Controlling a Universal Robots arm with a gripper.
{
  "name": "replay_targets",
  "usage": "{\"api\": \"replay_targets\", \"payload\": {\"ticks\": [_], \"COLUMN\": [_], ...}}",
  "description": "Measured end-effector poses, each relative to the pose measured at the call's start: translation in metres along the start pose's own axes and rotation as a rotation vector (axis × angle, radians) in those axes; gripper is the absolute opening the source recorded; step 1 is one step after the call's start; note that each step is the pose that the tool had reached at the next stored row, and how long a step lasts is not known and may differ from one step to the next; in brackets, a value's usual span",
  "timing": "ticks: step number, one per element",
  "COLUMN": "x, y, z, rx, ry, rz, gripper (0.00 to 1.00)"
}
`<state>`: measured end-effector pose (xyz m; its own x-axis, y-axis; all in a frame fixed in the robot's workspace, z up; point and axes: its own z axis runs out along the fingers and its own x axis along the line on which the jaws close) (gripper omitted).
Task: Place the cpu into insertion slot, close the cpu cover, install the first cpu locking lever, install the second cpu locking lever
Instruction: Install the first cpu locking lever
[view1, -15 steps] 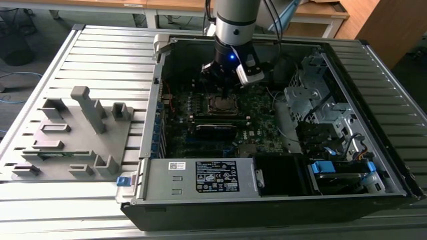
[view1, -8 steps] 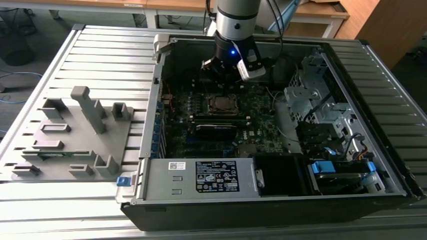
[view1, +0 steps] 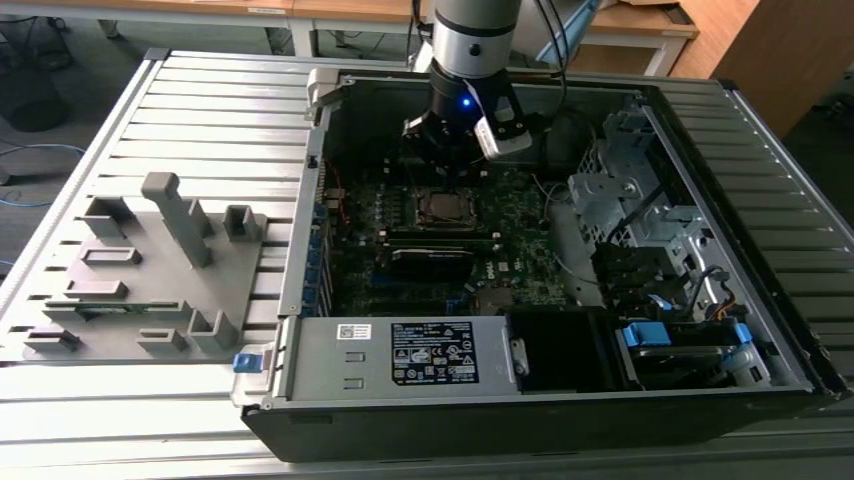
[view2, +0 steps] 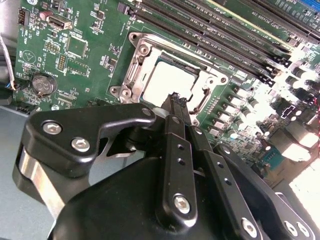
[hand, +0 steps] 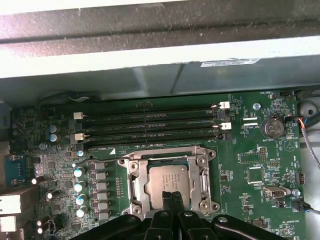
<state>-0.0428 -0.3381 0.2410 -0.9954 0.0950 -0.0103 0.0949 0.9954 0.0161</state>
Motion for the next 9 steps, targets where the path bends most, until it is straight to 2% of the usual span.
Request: {"api": "replay_targets", "payload": {"ticks": [4,9], "x": [0.001,0.0072], "y": [-0.0001,-0.0007], "z": [-0.0001,0.0001], "rx": [0.0002,-0.0001], "ry": [0.0001,-0.002], "rz": [0.0,0.0], "gripper": [0.11,0.11]}}
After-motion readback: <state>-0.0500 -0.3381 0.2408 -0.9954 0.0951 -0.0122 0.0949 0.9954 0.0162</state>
